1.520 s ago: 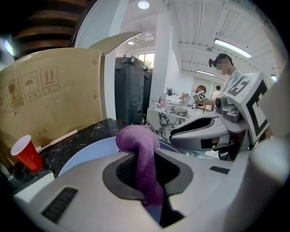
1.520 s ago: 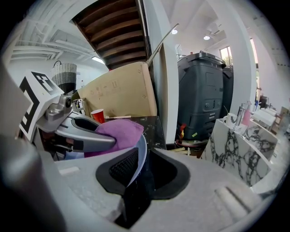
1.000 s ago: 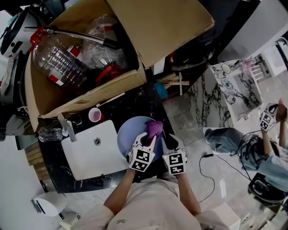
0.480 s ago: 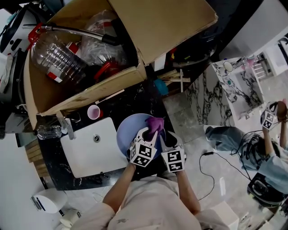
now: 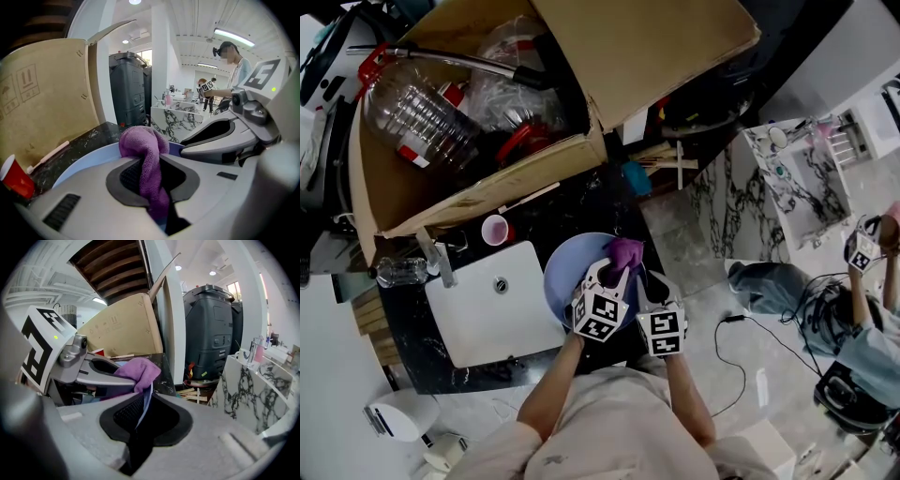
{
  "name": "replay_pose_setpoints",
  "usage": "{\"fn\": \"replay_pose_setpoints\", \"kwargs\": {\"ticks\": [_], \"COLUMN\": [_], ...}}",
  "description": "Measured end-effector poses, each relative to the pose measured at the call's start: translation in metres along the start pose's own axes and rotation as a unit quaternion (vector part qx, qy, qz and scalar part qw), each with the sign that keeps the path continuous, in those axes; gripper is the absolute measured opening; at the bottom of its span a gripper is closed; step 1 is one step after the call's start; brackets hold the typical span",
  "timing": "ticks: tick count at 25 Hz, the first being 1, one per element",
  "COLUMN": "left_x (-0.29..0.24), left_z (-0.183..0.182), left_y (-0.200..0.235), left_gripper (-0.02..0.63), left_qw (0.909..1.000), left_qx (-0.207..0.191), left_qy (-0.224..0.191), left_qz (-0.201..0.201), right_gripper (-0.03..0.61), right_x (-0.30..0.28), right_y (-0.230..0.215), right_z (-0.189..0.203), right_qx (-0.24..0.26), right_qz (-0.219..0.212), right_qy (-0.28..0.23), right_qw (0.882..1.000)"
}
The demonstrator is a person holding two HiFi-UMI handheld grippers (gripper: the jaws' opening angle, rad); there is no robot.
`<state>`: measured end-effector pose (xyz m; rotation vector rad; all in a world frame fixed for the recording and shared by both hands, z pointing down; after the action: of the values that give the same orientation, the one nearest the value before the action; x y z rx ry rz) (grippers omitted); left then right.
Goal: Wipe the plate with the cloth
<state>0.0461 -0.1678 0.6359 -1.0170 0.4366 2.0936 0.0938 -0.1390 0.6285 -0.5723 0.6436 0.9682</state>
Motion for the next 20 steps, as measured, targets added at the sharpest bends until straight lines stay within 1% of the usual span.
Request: {"fn": "replay_pose_setpoints", "kwargs": {"ticks": [4, 8, 13, 20], "left_x": [-0.001, -0.001, -0.001, -0.001], "left_z": [-0.001, -0.002, -0.002, -0.003], "left_y": [0.004, 0.008, 0.013, 0.018], "left_gripper": [0.06, 0.06, 0.06, 0.06], "left_qw": [1.0, 1.0, 0.9999, 0.9998], "left_qx": [0.004, 0.005, 0.008, 0.014], "left_qy": [0.001, 0.001, 0.001, 0.004], "left_qz": [-0.001, -0.003, -0.007, -0.015], "right_gripper": [0.051, 0.051, 0.051, 0.041], "right_x": [0.001, 0.001, -0.001, 0.003], "right_y": [0.0, 0.001, -0.002, 0.001], "right_z": [-0.002, -0.002, 0.003, -0.002], "right_qx": [-0.016, -0.013, -0.001, -0.03], "right_qz": [0.001, 0.003, 0.019, 0.025], "right_qy": [-0.003, 0.001, 0.003, -0.006], "right_qw": [1.0, 1.0, 1.0, 0.999]}}
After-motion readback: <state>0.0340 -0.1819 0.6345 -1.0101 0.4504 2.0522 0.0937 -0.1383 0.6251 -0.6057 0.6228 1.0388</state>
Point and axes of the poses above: the fingertips, and each gripper's own axes: x backward along the fingers, y to its left, z out of its underside, the point moved 1 cm from there along x, backward along the fingers, and after that the axes turned 9 degrees about y, right-handed, at the moved point
